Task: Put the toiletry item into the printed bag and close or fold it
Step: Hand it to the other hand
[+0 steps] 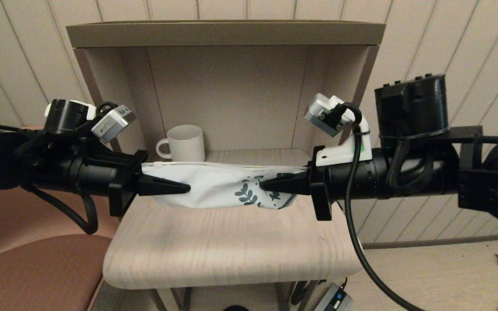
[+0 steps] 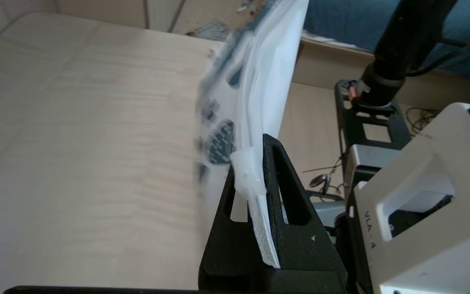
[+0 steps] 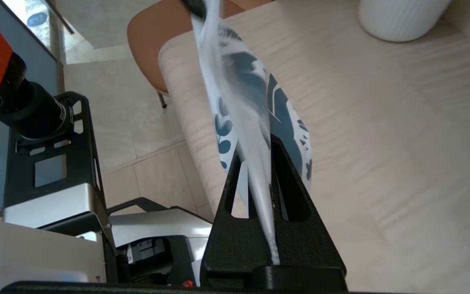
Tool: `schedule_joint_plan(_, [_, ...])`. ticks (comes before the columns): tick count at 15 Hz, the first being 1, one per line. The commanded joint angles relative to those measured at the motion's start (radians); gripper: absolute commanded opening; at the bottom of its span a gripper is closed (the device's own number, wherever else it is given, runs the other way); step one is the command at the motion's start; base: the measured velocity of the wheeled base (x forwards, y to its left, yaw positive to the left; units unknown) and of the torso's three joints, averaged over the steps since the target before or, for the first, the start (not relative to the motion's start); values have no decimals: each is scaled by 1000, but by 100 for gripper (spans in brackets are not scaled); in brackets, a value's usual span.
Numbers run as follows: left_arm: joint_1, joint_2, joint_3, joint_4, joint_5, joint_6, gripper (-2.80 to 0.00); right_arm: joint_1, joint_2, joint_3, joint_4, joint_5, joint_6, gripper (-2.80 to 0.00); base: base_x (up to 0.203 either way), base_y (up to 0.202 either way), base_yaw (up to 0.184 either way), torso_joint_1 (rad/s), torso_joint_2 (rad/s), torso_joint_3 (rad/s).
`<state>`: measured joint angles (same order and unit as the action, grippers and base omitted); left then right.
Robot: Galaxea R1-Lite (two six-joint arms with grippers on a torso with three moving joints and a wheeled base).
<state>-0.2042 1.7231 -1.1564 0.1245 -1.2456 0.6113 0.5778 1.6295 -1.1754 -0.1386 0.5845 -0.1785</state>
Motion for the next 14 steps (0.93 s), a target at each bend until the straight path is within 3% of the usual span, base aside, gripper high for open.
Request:
schedule_joint_plan(1, [-4, 7, 1, 1, -5, 4, -280, -10, -22, -28, 20, 6, -1, -280, 0, 0, 0, 0, 0, 0])
schedule_joint_plan(12, [-6, 12, 1, 1, -5, 4, -280, 10, -7, 34, 39, 19, -42, -280, 0, 0, 0, 0, 0, 0])
schedule_joint_plan(13, [-6, 12, 1, 1, -5, 4, -280, 13, -2, 39, 36, 17, -46, 0, 0, 0, 0, 0, 0, 0])
schedule_joint_plan(14, [-6, 12, 1, 1, -5, 4, -280, 13, -3, 36, 39, 21, -52, 0, 0, 0, 0, 0, 0, 0])
